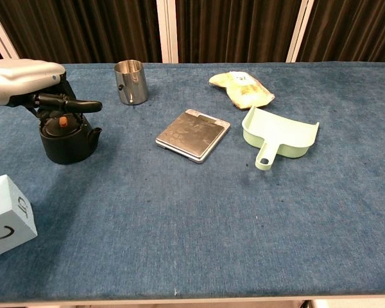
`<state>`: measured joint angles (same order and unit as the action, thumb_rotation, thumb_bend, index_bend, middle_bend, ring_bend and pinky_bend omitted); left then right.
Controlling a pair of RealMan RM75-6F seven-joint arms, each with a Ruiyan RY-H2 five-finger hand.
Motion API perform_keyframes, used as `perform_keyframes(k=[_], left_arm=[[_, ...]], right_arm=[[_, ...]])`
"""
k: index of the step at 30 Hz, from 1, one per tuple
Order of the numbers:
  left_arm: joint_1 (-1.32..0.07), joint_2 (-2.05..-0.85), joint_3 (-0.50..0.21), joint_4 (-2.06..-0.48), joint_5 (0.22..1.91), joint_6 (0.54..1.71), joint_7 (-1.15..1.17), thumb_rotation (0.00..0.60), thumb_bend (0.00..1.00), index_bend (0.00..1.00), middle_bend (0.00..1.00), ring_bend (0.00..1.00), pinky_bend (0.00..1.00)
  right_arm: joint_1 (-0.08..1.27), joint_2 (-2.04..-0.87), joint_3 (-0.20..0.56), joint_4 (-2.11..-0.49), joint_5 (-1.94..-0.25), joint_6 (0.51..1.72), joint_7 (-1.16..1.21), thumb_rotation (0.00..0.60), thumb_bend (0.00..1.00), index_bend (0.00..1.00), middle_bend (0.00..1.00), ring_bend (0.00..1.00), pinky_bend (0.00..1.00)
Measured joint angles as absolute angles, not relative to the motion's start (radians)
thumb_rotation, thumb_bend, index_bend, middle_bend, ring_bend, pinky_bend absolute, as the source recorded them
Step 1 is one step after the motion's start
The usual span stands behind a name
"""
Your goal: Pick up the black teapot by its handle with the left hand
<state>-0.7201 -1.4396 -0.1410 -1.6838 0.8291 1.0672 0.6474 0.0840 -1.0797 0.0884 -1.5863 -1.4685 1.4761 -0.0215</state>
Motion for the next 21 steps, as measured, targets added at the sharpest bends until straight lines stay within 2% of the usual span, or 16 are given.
perform_keyframes(k=[4, 8, 13, 21], left_arm=[[-0.721, -1.435, -0.139, -1.683, 0.828, 1.047, 0.620, 0.091, 0.06, 0.95, 0.97, 0.82, 0.00], [-0.725, -1.424, -0.135, -1.683, 0.818, 1.016, 0.596, 0.069, 0.06, 0.99, 1.00, 0.88, 0.00], [-0.727, -1.411, -0.136, -1.683, 0.810, 0.988, 0.549, 0.022, 0.06, 1.00, 1.00, 0.95, 0.00], [-0.723, -1.414, -0.144, -1.656, 0.841, 1.002, 0.490, 0.018, 0.06, 1.00, 1.00, 1.00, 0.08]], right_arm=[[0.085, -1.080, 0.089, -1.589, -1.465, 1.474, -0.023, 0.600, 0.08, 0.00, 0.00, 0.00, 0.00], [0.083, -1.079, 0.091, -1.593, -1.466, 1.479, -0.025, 0.600, 0.08, 0.00, 0.00, 0.00, 0.00], [0.082, -1.078, 0.092, -1.599, -1.463, 1.481, -0.030, 0.600, 0.08, 0.00, 0.00, 0.00, 0.00], [0.082, -1.077, 0.095, -1.603, -1.459, 1.481, -0.029, 0.600, 0.08, 0.00, 0.00, 0.00, 0.00]])
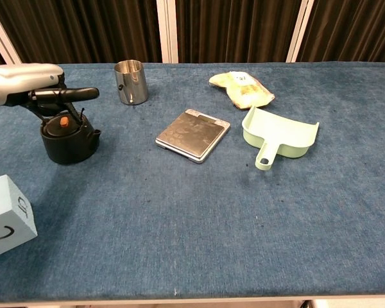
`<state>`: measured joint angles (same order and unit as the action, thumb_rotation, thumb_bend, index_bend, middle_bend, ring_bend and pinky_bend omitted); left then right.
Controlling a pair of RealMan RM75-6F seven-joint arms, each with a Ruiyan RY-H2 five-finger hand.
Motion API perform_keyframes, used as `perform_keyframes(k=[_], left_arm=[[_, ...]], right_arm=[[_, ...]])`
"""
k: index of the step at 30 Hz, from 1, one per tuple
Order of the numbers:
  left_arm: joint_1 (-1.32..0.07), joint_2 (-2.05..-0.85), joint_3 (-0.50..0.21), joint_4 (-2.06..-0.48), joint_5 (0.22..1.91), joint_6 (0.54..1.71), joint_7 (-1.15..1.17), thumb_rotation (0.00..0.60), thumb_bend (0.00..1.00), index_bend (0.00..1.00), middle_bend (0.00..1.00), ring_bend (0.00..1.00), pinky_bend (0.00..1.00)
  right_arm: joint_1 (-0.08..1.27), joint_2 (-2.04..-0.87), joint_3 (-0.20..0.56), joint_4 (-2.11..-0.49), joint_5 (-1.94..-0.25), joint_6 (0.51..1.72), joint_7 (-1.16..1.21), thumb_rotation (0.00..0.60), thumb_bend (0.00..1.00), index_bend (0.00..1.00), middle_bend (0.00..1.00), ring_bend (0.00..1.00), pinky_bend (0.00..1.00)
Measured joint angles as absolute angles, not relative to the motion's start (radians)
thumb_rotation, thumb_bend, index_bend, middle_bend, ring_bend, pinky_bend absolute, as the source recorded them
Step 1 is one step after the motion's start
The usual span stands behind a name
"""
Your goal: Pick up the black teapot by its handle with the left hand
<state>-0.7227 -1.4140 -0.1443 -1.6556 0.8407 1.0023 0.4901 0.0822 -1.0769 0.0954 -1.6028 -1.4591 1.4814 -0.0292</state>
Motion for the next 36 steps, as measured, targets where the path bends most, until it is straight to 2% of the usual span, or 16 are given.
perform_keyframes(k=[3, 8, 9, 13, 22, 24, 29, 32, 36], left_arm=[[-0.717, -1.422, -0.150, -1.644, 0.854, 1.035, 0.484, 0.057, 0.06, 1.00, 1.00, 1.00, 0.11], [-0.704, -1.429, -0.168, -1.632, 0.871, 1.096, 0.474, 0.200, 0.06, 1.00, 1.00, 1.00, 0.14], [-0.701, -1.429, -0.172, -1.631, 0.873, 1.104, 0.471, 0.213, 0.06, 1.00, 1.00, 1.00, 0.15], [-0.691, -1.421, -0.182, -1.628, 0.889, 1.141, 0.470, 0.222, 0.09, 1.00, 1.00, 1.00, 0.22], [-0.664, -1.396, -0.210, -1.632, 0.883, 1.181, 0.451, 0.220, 0.19, 1.00, 1.00, 1.00, 0.33], [-0.660, -1.396, -0.212, -1.629, 0.878, 1.185, 0.453, 0.241, 0.23, 1.00, 1.00, 1.00, 0.36], [-0.654, -1.399, -0.213, -1.622, 0.877, 1.200, 0.465, 0.361, 0.34, 1.00, 1.00, 1.00, 0.44], [-0.651, -1.398, -0.211, -1.618, 0.882, 1.199, 0.468, 0.375, 0.39, 1.00, 1.00, 1.00, 0.48], [-0.646, -1.391, -0.205, -1.616, 0.891, 1.196, 0.474, 0.377, 0.40, 1.00, 1.00, 1.00, 0.51]], right_arm=[[0.081, -1.072, 0.100, -1.604, -1.455, 1.485, -0.023, 0.600, 0.08, 0.00, 0.00, 0.00, 0.00], [0.090, -1.080, 0.093, -1.598, -1.460, 1.466, -0.047, 0.600, 0.08, 0.00, 0.00, 0.00, 0.00], [0.094, -1.082, 0.088, -1.599, -1.463, 1.454, -0.051, 0.600, 0.08, 0.00, 0.00, 0.00, 0.00], [0.115, -1.091, 0.073, -1.602, -1.470, 1.396, -0.055, 0.600, 0.08, 0.00, 0.00, 0.00, 0.00], [0.135, -1.117, 0.059, -1.594, -1.472, 1.365, -0.072, 0.600, 0.08, 0.00, 0.00, 0.00, 0.00], [0.135, -1.117, 0.058, -1.593, -1.472, 1.367, -0.070, 0.600, 0.08, 0.00, 0.00, 0.00, 0.00], [0.131, -1.118, 0.057, -1.592, -1.472, 1.376, -0.066, 0.600, 0.08, 0.00, 0.00, 0.00, 0.00], [0.129, -1.119, 0.055, -1.589, -1.471, 1.377, -0.063, 0.600, 0.08, 0.00, 0.00, 0.00, 0.00], [0.125, -1.121, 0.052, -1.586, -1.471, 1.381, -0.060, 0.600, 0.08, 0.00, 0.00, 0.00, 0.00]])
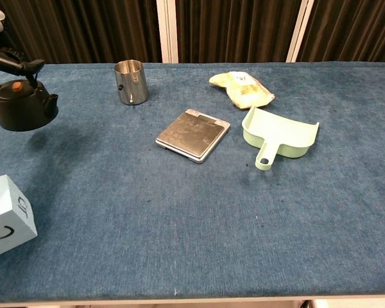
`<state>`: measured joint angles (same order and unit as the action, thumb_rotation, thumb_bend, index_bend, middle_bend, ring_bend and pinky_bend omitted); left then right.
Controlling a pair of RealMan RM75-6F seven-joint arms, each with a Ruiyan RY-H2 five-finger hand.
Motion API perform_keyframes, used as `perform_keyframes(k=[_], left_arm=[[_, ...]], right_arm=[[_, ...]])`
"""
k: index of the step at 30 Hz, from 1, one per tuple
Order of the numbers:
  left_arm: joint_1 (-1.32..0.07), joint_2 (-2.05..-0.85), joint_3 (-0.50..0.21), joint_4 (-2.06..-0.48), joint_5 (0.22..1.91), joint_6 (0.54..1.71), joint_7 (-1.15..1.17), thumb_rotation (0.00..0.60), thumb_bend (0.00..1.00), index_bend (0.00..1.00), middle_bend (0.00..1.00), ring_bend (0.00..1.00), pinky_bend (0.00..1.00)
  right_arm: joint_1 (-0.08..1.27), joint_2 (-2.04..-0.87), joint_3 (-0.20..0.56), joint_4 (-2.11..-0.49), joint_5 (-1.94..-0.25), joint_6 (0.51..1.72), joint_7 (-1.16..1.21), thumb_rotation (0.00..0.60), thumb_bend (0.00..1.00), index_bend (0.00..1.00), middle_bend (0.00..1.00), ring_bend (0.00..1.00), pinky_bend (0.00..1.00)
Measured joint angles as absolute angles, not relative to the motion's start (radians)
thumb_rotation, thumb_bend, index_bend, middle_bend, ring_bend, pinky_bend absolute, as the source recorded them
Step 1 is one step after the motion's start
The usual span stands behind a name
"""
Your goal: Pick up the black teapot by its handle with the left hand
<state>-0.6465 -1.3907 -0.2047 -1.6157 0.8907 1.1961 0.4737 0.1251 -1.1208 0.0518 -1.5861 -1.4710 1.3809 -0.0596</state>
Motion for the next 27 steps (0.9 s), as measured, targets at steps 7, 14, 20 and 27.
perform_keyframes(k=[7, 14, 20, 27], left_arm=[[-0.641, -1.388, -0.196, -1.615, 0.906, 1.196, 0.484, 0.388, 0.40, 1.00, 1.00, 1.00, 0.56], [-0.641, -1.406, -0.174, -1.596, 0.922, 1.196, 0.525, 0.426, 0.42, 1.00, 1.00, 1.00, 0.61], [-0.640, -1.419, -0.170, -1.582, 0.932, 1.205, 0.548, 0.425, 0.42, 1.00, 1.00, 1.00, 0.61], [-0.638, -1.433, -0.167, -1.565, 0.961, 1.232, 0.577, 0.423, 0.43, 1.00, 1.00, 1.00, 0.61]], right_arm=[[0.128, -1.128, 0.042, -1.580, -1.475, 1.368, -0.064, 0.600, 0.08, 0.00, 0.00, 0.00, 0.00], [0.128, -1.136, 0.037, -1.574, -1.475, 1.365, -0.062, 0.600, 0.08, 0.00, 0.00, 0.00, 0.00], [0.124, -1.136, 0.035, -1.573, -1.474, 1.369, -0.062, 0.600, 0.08, 0.00, 0.00, 0.00, 0.00], [0.124, -1.138, 0.034, -1.571, -1.473, 1.367, -0.060, 0.600, 0.08, 0.00, 0.00, 0.00, 0.00]])
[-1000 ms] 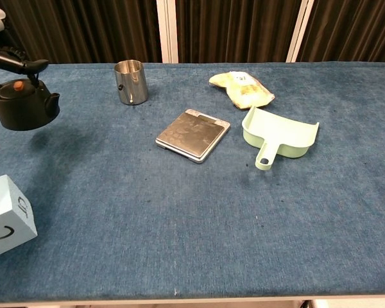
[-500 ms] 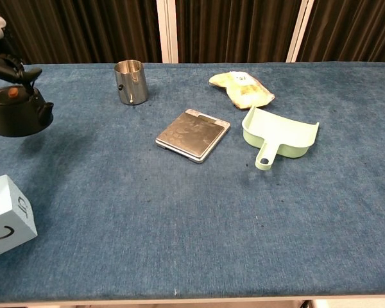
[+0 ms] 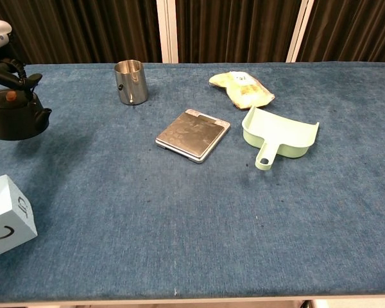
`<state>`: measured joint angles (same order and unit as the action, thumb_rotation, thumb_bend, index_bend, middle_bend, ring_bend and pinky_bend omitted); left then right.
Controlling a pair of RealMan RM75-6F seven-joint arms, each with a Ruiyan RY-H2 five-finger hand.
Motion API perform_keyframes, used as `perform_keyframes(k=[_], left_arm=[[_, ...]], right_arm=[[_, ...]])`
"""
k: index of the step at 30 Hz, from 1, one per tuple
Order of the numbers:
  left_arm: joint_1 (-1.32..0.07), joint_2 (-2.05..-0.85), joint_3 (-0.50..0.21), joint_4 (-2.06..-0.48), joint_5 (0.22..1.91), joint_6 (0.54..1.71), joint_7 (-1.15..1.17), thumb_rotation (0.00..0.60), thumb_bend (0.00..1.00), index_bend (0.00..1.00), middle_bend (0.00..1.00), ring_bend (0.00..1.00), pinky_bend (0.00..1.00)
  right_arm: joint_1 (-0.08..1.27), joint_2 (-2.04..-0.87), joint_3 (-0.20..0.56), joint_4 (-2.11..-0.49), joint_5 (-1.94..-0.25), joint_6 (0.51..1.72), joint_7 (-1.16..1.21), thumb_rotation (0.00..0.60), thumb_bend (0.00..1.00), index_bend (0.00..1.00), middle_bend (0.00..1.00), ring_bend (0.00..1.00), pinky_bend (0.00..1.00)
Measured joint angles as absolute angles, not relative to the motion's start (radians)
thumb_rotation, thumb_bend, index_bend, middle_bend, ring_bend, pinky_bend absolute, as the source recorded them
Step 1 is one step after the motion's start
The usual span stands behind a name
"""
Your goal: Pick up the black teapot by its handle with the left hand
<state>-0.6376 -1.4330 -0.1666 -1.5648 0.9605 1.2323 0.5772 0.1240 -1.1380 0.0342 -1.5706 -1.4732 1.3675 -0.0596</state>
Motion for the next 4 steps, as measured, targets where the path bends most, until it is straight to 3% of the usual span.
perform_keyframes(k=[4], left_arm=[[-0.634, -1.438, -0.169, -1.561, 0.968, 1.238, 0.582, 0.423, 0.43, 1.00, 1.00, 1.00, 0.61]], right_arm=[[0.124, -1.138, 0.035, -1.569, -1.472, 1.368, -0.058, 0.600, 0.08, 0.00, 0.00, 0.00, 0.00]])
